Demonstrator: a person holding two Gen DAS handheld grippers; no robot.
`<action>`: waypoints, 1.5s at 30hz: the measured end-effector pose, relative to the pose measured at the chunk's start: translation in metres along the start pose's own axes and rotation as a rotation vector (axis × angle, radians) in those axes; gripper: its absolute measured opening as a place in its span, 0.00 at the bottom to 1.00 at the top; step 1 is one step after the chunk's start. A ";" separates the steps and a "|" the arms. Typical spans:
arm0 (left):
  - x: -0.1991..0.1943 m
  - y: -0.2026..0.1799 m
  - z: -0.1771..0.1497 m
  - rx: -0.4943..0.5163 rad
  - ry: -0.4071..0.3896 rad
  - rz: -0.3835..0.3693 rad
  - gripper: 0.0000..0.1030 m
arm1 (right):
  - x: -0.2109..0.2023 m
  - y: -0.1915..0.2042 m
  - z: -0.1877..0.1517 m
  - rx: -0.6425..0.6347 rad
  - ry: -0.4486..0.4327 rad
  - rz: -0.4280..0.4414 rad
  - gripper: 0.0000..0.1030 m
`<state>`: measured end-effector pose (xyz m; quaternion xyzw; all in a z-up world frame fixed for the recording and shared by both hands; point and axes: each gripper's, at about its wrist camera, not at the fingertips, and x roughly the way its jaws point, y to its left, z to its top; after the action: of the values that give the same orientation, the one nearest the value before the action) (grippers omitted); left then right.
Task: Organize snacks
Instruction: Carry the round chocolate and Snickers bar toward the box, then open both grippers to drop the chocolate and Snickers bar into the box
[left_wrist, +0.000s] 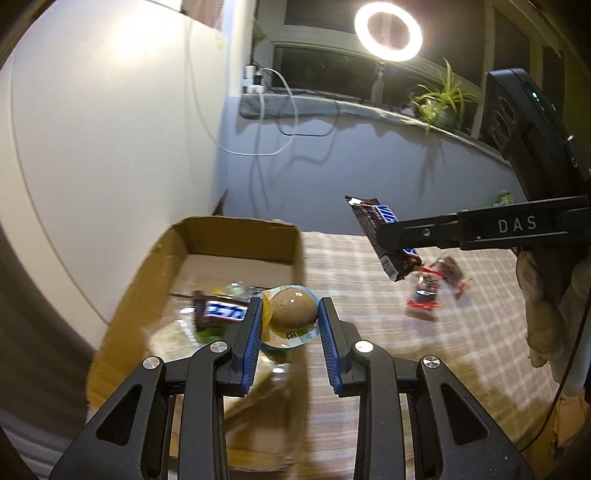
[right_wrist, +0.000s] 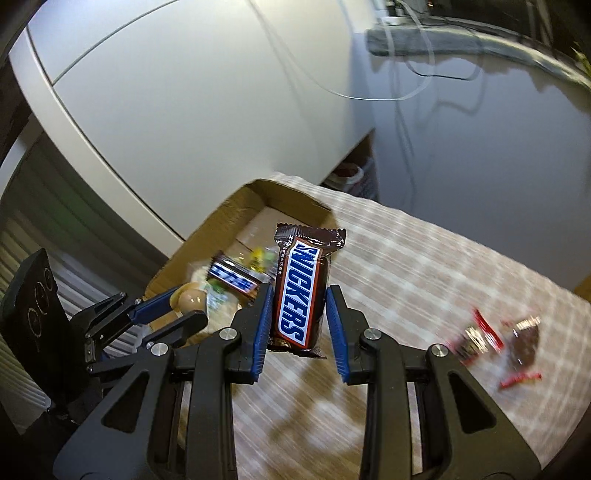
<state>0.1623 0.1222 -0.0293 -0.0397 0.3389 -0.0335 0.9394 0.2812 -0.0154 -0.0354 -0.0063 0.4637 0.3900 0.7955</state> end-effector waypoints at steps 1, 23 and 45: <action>-0.001 0.004 0.000 -0.003 -0.001 0.006 0.28 | 0.004 0.005 0.004 -0.010 0.003 0.002 0.30; 0.005 0.050 0.000 -0.045 0.018 0.082 0.28 | 0.084 0.049 0.038 -0.115 0.088 0.003 0.30; -0.001 0.051 0.004 -0.056 -0.003 0.118 0.65 | 0.057 0.052 0.046 -0.143 -0.015 -0.040 0.88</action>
<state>0.1658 0.1736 -0.0304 -0.0461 0.3401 0.0318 0.9387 0.2982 0.0732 -0.0334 -0.0693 0.4284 0.4061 0.8042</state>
